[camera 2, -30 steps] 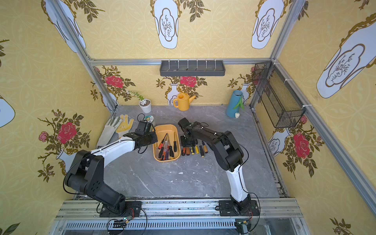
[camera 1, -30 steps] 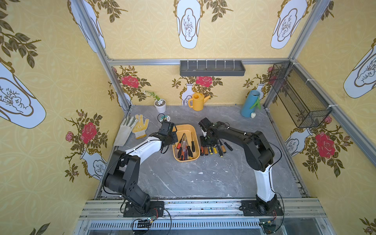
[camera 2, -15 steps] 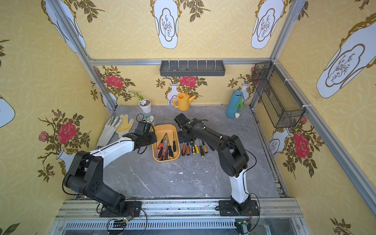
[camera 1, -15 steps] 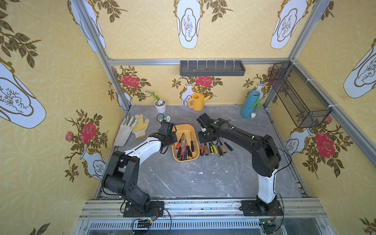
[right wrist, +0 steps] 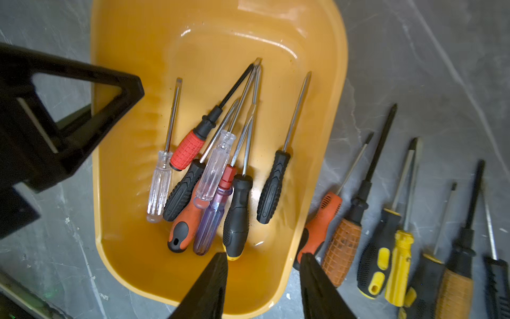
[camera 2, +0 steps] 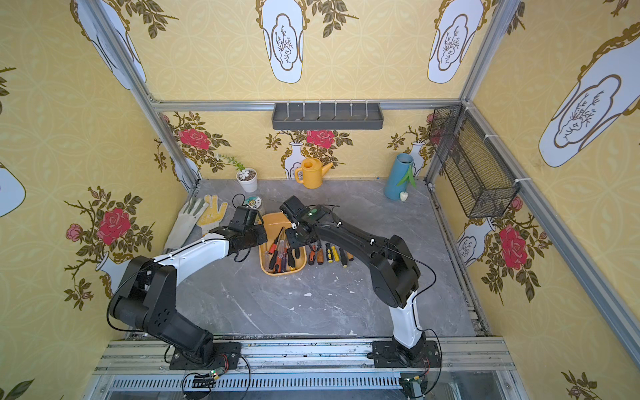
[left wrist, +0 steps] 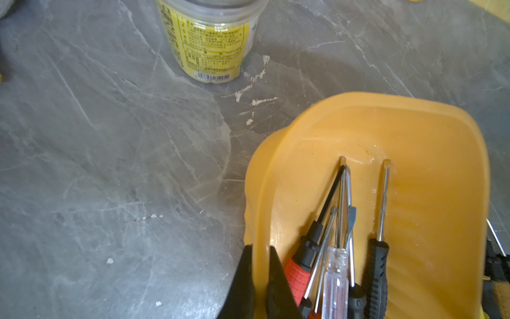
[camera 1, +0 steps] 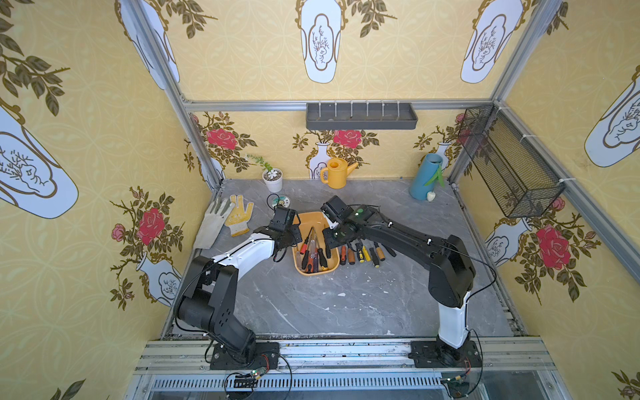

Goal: Take out the screwdriver from the storage box
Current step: Pick up the screwdriver from the storage box.

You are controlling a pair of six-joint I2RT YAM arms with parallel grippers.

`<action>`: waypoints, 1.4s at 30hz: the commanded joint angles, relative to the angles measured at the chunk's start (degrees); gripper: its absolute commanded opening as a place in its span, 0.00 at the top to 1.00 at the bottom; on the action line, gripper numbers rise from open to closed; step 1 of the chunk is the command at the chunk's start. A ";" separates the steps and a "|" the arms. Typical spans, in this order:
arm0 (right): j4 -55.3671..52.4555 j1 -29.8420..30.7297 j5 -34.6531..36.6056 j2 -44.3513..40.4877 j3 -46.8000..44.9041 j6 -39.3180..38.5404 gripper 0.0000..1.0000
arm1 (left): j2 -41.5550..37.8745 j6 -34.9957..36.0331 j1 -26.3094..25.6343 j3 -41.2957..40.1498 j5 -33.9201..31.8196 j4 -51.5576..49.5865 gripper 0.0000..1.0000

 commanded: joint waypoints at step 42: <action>1.54 1.37 -4.87 17.73 7.34 4.66 0.64 | -0.87 0.36 0.10 0.44 0.55 1.33 1.00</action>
